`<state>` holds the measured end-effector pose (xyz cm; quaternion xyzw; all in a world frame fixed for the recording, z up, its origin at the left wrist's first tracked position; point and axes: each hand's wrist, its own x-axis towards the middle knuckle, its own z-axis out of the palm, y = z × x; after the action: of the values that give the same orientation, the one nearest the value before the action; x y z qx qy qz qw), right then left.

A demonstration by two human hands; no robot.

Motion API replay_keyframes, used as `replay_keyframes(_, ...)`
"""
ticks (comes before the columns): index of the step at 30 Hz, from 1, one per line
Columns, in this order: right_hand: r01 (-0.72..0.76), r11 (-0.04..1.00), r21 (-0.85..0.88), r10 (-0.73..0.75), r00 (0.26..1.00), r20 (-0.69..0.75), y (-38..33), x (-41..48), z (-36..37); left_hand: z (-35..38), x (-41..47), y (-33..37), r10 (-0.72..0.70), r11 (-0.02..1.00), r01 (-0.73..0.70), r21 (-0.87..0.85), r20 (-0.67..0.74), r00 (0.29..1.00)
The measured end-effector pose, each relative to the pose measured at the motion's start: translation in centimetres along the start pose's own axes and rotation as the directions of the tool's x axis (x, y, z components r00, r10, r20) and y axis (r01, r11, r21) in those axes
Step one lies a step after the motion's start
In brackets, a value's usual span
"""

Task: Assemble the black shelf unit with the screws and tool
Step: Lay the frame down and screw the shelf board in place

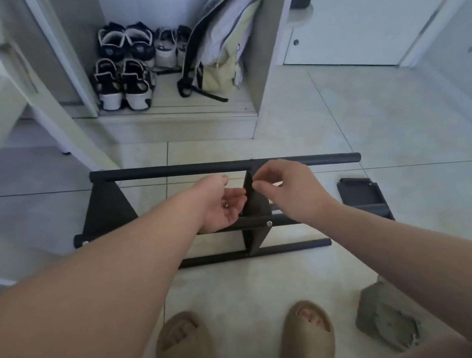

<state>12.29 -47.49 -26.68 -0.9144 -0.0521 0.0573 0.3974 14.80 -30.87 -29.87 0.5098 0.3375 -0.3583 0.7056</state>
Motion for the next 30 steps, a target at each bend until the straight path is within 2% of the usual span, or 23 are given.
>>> replay_keyframes(2, -0.039, 0.992, -0.117, 0.044, 0.998, 0.041, 1.1, 0.6, 0.3, -0.8, 1.1, 0.0, 0.046, 0.994, -0.034, 0.105, -0.115, 0.992)
replay_keyframes(4, -0.086, 0.962, -0.258, 0.128, 0.980, 0.152, 2.6, 1.0, 0.7, -1.0, 2.0, -0.2, 0.173, 0.946, -0.105, 0.305, -0.204, 0.964)
replay_keyframes(5, -0.101, 0.939, -0.328, 0.177, 0.962, 0.209, 3.3, 1.1, 0.9, -1.1, 2.6, -0.4, 0.301, 0.864, -0.162, 0.477, -0.231, 0.925)
replay_keyframes(6, -0.114, 0.916, -0.384, 0.222, 0.943, 0.249, 3.9, 1.2, 1.0, -1.1, 3.3, -0.5, 0.458, 0.713, -0.215, 0.668, -0.211, 0.863)
replay_keyframes(7, -0.130, 0.898, -0.421, 0.260, 0.928, 0.266, 4.5, 1.4, 1.1, -0.9, 3.7, -0.6, 0.586, 0.542, -0.261, 0.799, -0.137, 0.799)
replay_keyframes(8, -0.146, 0.884, -0.445, 0.286, 0.920, 0.267, 5.0, 1.5, 1.1, -0.5, 4.1, -0.6, 0.641, 0.427, -0.296, 0.855, -0.055, 0.766)
replay_keyframes(9, -0.161, 0.873, -0.460, 0.308, 0.914, 0.265, 5.4, 1.6, 1.1, -0.1, 4.4, -0.7, 0.626, 0.385, -0.310, 0.869, 0.001, 0.780)
replay_keyframes(10, -0.173, 0.868, -0.466, 0.328, 0.904, 0.275, 5.8, 1.7, 1.0, 0.2, 4.8, -0.8, 0.571, 0.392, -0.309, 0.867, 0.034, 0.820)
replay_keyframes(12, -0.185, 0.860, -0.475, 0.368, 0.871, 0.326, 6.5, 1.8, 0.8, 0.9, 5.9, -1.3, 0.453, 0.398, -0.267, 0.878, 0.065, 0.889)
replay_keyframes(14, -0.168, 0.856, -0.489, 0.373, 0.856, 0.359, 7.1, 1.6, 0.8, 1.6, 7.0, -1.7, 0.388, 0.364, -0.229, 0.903, 0.077, 0.918)
replay_keyframes(20, -0.085, 0.854, -0.514, 0.280, 0.907, 0.315, 7.8, 0.6, 1.2, 2.7, 8.7, -1.7, 0.299, 0.309, -0.169, 0.936, 0.073, 0.951)
replay_keyframes(30, -0.022, 0.841, -0.541, 0.285, 0.868, 0.407, 8.7, -2.5, 0.5, 3.3, 6.7, -4.1, 0.141, 0.195, -0.131, 0.972, 0.104, 0.984)
